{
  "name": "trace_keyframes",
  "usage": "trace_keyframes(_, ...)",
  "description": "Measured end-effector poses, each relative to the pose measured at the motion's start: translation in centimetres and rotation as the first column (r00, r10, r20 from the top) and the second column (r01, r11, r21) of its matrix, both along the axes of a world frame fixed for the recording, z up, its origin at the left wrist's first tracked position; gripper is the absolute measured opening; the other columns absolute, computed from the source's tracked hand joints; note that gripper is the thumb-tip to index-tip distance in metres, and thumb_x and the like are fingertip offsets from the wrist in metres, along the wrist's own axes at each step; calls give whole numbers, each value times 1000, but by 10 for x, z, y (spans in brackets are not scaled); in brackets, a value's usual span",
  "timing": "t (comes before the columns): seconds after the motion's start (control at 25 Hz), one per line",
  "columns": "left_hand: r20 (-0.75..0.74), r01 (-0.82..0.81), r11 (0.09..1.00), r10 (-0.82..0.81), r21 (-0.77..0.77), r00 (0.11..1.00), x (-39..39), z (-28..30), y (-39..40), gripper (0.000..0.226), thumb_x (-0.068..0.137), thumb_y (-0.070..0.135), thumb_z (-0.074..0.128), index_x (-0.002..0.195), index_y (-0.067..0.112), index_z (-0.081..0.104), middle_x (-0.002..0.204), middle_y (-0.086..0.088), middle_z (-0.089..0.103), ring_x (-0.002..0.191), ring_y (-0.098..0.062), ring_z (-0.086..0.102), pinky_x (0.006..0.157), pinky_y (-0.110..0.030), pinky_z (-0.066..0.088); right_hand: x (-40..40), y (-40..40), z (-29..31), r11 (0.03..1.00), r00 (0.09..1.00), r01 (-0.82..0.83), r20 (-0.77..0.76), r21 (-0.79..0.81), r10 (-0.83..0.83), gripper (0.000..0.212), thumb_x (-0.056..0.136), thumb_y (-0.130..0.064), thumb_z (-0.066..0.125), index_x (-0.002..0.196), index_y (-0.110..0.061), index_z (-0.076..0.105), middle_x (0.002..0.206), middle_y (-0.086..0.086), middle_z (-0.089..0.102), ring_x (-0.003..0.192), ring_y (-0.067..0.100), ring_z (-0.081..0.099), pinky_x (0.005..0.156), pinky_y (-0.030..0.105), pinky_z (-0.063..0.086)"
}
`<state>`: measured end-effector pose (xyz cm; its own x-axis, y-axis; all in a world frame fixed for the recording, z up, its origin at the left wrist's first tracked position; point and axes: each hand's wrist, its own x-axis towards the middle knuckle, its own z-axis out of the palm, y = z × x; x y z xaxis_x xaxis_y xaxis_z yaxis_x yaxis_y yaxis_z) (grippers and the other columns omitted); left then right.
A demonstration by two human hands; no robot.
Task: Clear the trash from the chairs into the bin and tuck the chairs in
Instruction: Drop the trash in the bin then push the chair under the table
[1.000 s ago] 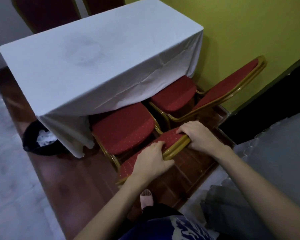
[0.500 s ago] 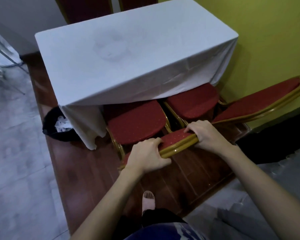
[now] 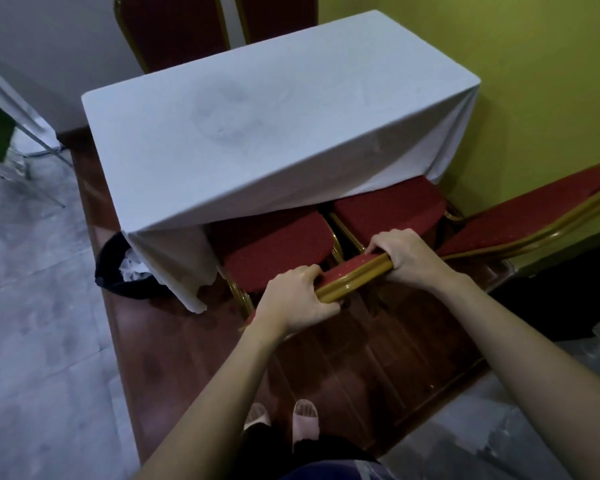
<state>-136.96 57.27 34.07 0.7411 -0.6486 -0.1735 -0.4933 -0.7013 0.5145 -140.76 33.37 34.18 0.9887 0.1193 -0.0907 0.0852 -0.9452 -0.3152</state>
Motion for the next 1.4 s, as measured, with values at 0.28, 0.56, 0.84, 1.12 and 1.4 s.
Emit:
trace_keyframes(0.28, -302, 84, 995, -96, -52, 949, 12, -8, 6, 85, 65, 81, 52, 133, 29, 47, 120, 12, 52, 108, -9, 53, 89, -26, 43, -13, 6, -1, 994, 994, 105, 31, -12, -104, 45, 64, -45, 51, 101, -19, 60, 97, -2, 63, 92, 22, 58, 89, 36, 41)
trace_keyframes(0.56, -257, 286, 943, -322, -167, 911, 39, 29, -101, 39, 87, 53, 55, 112, 25, 62, 111, 6, 62, 100, -9, 59, 86, -28, 48, -37, -70, 29, 958, 953, 274, -161, 88, -258, 67, 76, -57, 65, 131, -24, 45, 130, -6, 51, 121, 10, 46, 102, 29, 41)
trace_keyframes(0.84, -142, 328, 925, -357, -189, 923, 26, 26, -244, 18, 91, 35, 55, 102, 24, 63, 102, 5, 63, 95, -11, 59, 85, -31, 49, -94, -225, 61, 771, 777, 561, 129, 300, -616, 41, 95, -46, 43, 128, -25, 53, 129, -11, 55, 120, 2, 49, 101, 23, 39)
trace_keyframes(1.12, -180, 333, 913, -378, -237, 908, -21, 29, -383, 23, 91, 32, 56, 110, 19, 62, 109, 1, 61, 100, -13, 57, 85, -27, 43, -111, -385, 51, 876, 876, 481, 37, 22, -482, 40, 96, -8, 43, 135, -17, 50, 145, 4, 47, 137, 15, 37, 117, 37, 27)
trace_keyframes(1.4, -235, 371, 908, -410, -195, 881, -28, 31, -443, 59, 84, 47, 62, 133, 20, 42, 126, -1, 47, 116, -17, 50, 94, -26, 41, -106, -417, 40, 907, 914, 404, 16, -119, -405, 55, 89, -18, 60, 141, -18, 41, 154, 4, 31, 145, 17, 22, 120, 33, 16)
